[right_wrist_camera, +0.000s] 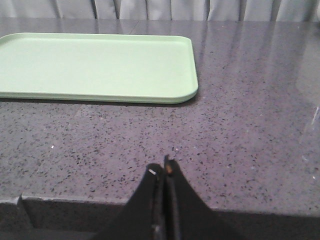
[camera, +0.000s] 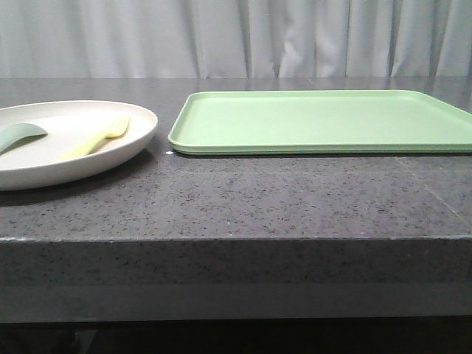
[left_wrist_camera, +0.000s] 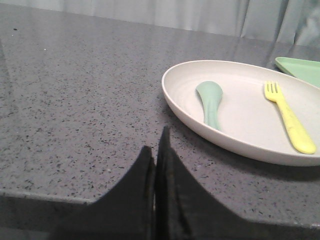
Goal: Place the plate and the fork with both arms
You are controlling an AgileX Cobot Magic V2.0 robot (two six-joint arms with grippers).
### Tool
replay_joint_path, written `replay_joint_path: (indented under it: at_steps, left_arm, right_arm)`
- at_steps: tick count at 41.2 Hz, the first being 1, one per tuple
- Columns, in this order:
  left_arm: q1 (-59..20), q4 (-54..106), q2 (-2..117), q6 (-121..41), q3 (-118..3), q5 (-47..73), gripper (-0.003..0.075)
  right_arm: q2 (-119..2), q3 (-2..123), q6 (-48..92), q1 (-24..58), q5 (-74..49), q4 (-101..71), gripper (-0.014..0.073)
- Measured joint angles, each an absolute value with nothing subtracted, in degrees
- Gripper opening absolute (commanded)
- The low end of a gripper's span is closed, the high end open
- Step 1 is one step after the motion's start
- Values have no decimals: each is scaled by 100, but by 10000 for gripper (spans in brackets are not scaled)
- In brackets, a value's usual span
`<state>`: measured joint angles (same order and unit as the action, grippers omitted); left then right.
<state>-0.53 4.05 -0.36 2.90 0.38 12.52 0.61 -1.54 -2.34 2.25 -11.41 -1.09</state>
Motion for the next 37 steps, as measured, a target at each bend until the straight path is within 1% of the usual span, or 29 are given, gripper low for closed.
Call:
replay_joint_path:
  at_steps: [17, 26, 31, 34, 37]
  left_arm:
    - [-53, 405, -36, 290, 38, 1174, -18]
    - [-53, 752, -36, 290, 38, 520, -18]
    - [-53, 962, -36, 290, 38, -201, -18]
    - [-53, 994, -36, 290, 18, -539, -18]
    - [-53, 1004, -36, 290, -107, -569, -18]
  right_arm:
    - [61, -154, -234, 225, -1131, -109, -62]
    - [61, -154, -286, 225, -800, -109, -62]
    - [61, -154, -294, 225, -721, -109, -62]
    - [61, -29, -294, 225, -741, -109, -62]
    - [61, 266, -297, 225, -866, -109, -60]
